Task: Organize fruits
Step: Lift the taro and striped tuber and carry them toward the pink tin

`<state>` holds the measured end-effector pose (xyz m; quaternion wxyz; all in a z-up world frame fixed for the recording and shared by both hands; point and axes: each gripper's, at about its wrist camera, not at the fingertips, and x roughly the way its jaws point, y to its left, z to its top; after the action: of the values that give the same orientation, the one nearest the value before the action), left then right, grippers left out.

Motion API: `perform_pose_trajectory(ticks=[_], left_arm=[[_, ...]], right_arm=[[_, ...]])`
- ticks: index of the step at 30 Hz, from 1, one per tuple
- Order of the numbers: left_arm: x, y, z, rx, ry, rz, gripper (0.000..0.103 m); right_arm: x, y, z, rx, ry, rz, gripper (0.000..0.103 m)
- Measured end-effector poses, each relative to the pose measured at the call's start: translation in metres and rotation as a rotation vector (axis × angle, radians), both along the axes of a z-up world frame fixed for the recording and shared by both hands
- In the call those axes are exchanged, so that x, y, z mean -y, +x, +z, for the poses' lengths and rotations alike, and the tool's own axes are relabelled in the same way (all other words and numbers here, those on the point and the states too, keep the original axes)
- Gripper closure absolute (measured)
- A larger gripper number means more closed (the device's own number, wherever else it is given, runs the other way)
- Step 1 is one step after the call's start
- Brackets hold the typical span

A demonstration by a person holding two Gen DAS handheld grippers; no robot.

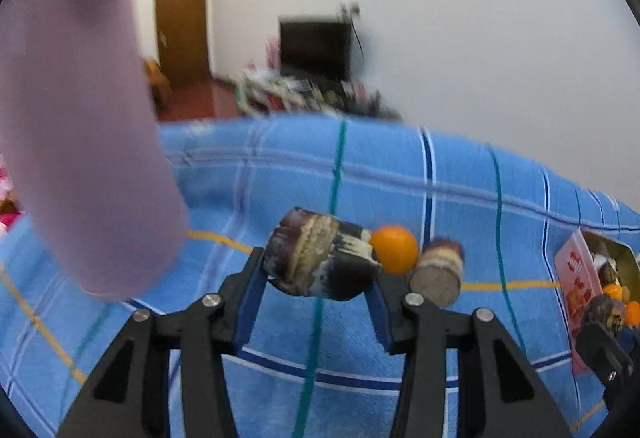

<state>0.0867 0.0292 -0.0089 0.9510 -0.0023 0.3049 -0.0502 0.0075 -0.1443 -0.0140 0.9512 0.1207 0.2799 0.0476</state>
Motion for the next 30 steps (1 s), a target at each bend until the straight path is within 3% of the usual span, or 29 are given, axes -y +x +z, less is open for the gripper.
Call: perform_pose_trajectory(ticks=[3,7,14,30], left_arm=[[0.003,-0.02,0.007,0.074,0.038,0.032,0.054],[0.011,-0.041,0.011,0.1,0.054,0.026,0.054],[0.02,-0.056,0.015,0.145,0.074,0.023,0.054],[0.019,-0.076,0.014,0.161,0.07,0.044,0.054]], right_arm=[[-0.006,-0.007,0.007,0.057,-0.055,-0.007,0.055],[-0.015,-0.017,0.016,0.127,-0.144,-0.023,0.055],[-0.021,-0.024,0.02,0.155,-0.191,-0.025,0.055],[-0.025,-0.044,0.025,0.17,-0.224,-0.051,0.055]])
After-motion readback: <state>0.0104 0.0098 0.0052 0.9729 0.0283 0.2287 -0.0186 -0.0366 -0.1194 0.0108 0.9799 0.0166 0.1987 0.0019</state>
